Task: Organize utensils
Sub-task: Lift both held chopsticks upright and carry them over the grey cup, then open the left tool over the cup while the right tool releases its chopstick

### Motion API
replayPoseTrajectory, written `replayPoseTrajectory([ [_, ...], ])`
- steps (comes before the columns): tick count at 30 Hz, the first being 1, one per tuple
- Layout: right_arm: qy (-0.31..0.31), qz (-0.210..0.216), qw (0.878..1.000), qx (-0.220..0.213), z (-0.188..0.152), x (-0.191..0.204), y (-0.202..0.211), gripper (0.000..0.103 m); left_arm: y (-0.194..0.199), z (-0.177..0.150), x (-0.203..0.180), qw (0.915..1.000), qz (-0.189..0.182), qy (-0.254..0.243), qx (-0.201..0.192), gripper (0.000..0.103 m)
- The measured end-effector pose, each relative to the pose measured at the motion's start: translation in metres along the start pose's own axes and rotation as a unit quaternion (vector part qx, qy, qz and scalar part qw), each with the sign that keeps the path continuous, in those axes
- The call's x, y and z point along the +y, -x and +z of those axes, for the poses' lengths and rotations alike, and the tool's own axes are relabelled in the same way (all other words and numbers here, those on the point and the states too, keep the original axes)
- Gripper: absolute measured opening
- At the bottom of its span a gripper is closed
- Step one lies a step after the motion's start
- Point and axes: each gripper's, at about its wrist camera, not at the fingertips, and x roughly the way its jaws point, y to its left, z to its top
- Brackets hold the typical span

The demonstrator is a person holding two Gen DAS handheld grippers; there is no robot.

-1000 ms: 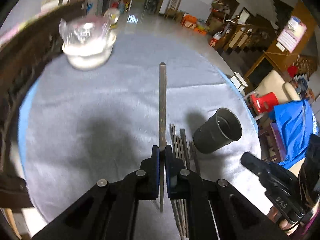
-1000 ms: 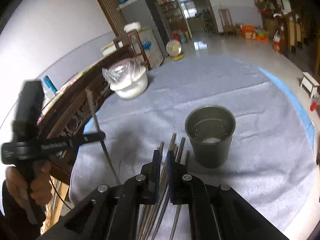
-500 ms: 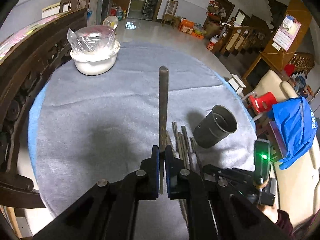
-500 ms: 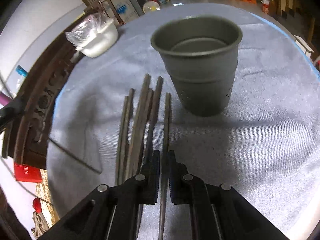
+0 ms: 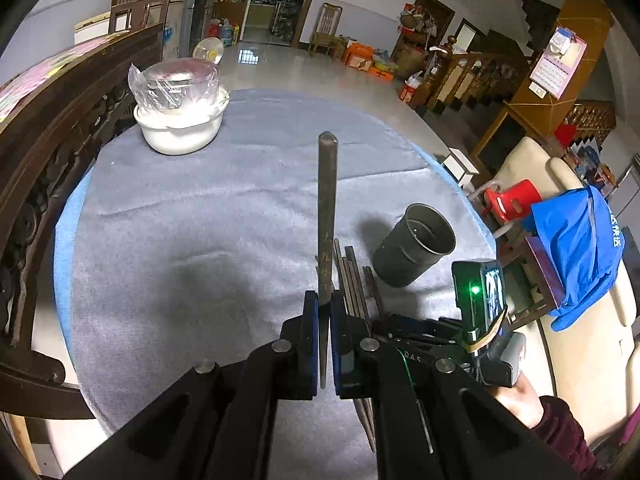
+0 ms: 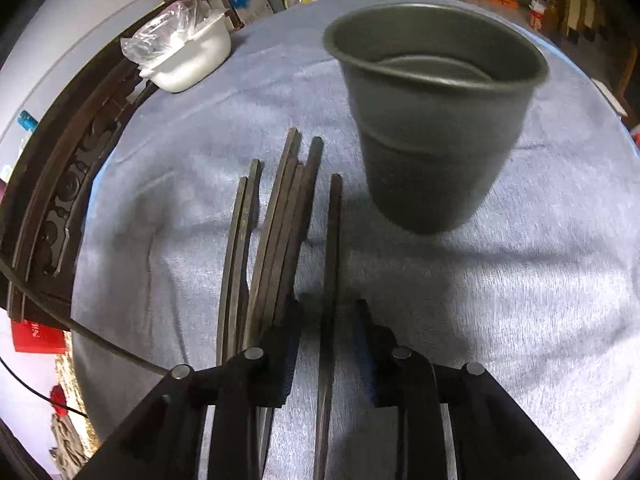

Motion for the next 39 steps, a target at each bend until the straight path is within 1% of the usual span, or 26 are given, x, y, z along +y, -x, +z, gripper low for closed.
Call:
replayPoseTrajectory([
  [1,0.003,-0.002,1.0,-0.004,0.002,0.001,-0.001,0.029,-0.001,0.0,-0.001,1.0,0.0,-0.001,0.001,0.005],
  [3,0.005,-0.006,1.0,-0.008,0.006,0.002,-0.003,0.025,-0.002,0.0,-0.002,1.0,0.001,-0.005,0.002,0.005],
  [4,0.011,-0.017,1.0,-0.005,0.007,0.002,-0.004,0.016,-0.003,0.0,-0.002,1.0,0.001,-0.005,0.004,0.005],
  [5,0.016,-0.028,0.999,-0.005,0.008,0.003,-0.005,0.009,-0.004,0.0,-0.002,1.0,0.001,-0.005,0.005,0.005],
  [9,0.006,-0.014,1.0,-0.008,0.007,-0.007,0.002,0.006,-0.002,0.0,-0.003,1.0,0.003,-0.004,0.006,0.005],
  [11,0.004,0.011,0.999,-0.032,0.004,-0.008,0.017,0.006,-0.001,0.001,-0.004,1.0,0.001,-0.005,0.006,0.005],
  [13,0.0,0.025,0.998,-0.055,0.002,-0.011,0.036,0.006,0.002,0.003,-0.007,0.9999,0.0,-0.009,0.005,0.005],
  [14,-0.002,0.039,0.997,-0.069,0.003,-0.011,0.046,0.006,0.005,0.005,-0.009,0.9999,0.0,-0.012,0.003,0.005],
  [15,-0.003,0.065,0.994,-0.092,0.002,-0.012,0.061,0.006,0.007,0.008,-0.012,0.9999,-0.002,-0.014,0.0,0.005],
  [16,-0.003,0.081,0.99,-0.113,0.003,-0.012,0.074,0.006,0.011,0.011,-0.015,0.9998,-0.006,-0.016,-0.006,0.005],
  [17,0.0,0.096,0.985,-0.141,0.004,-0.012,0.091,0.006,0.014,0.014,-0.018,0.9998,-0.008,-0.017,-0.011,0.005],
  [19,0.002,0.109,0.976,-0.187,0.006,-0.012,0.116,0.006,0.02,0.022,-0.026,0.9995,-0.01,-0.022,-0.023,0.006],
  [21,-0.004,0.122,0.965,-0.234,0.008,-0.015,0.14,0.006,0.028,0.031,-0.035,0.9987,-0.013,-0.029,-0.04,0.005],
  [22,-0.005,0.125,0.957,-0.262,0.009,-0.018,0.152,0.006,0.032,0.037,-0.042,0.9979,-0.014,-0.034,-0.053,0.005],
  [23,-0.009,0.121,0.948,-0.293,0.011,-0.022,0.165,0.006,0.035,0.041,-0.046,0.9973,-0.016,-0.037,-0.061,0.005],
  [24,-0.013,0.116,0.943,-0.311,0.009,-0.022,0.172,0.006,0.038,0.047,-0.052,0.9965,-0.019,-0.039,-0.072,0.005],
  [26,-0.031,0.107,0.929,-0.354,0.011,-0.029,0.188,0.006,0.041,0.057,-0.064,0.9944,-0.024,-0.044,-0.093,0.005],
  [27,-0.04,0.103,0.919,-0.377,0.013,-0.032,0.196,0.006,0.041,0.064,-0.071,0.9931,-0.025,-0.047,-0.104,0.006],
  [29,-0.049,0.08,0.9,-0.425,0.017,-0.038,0.209,0.006,0.037,0.076,-0.083,0.9915,-0.03,-0.049,-0.117,0.006],
  [31,-0.053,0.06,0.887,-0.455,0.023,-0.044,0.216,0.006,0.031,0.087,-0.094,0.9894,-0.034,-0.05,-0.132,0.006],
  [33,-0.063,0.047,0.88,-0.469,0.038,-0.048,0.212,0.006,0.025,0.094,-0.102,0.988,-0.032,-0.05,-0.142,0.006],
  [35,-0.066,0.025,0.869,-0.49,0.045,-0.052,0.209,0.006,0.018,0.098,-0.11,0.9857,-0.034,-0.05,-0.157,0.006],
  [37,-0.071,0.009,0.864,-0.498,0.051,-0.052,0.202,0.006,0.01,0.099,-0.116,0.9843,-0.034,-0.051,-0.166,0.006],
  [39,-0.078,0.008,0.867,-0.493,0.062,-0.059,0.196,0.006,-0.003,0.1,-0.122,0.9863,-0.029,-0.052,-0.154,0.006],
])
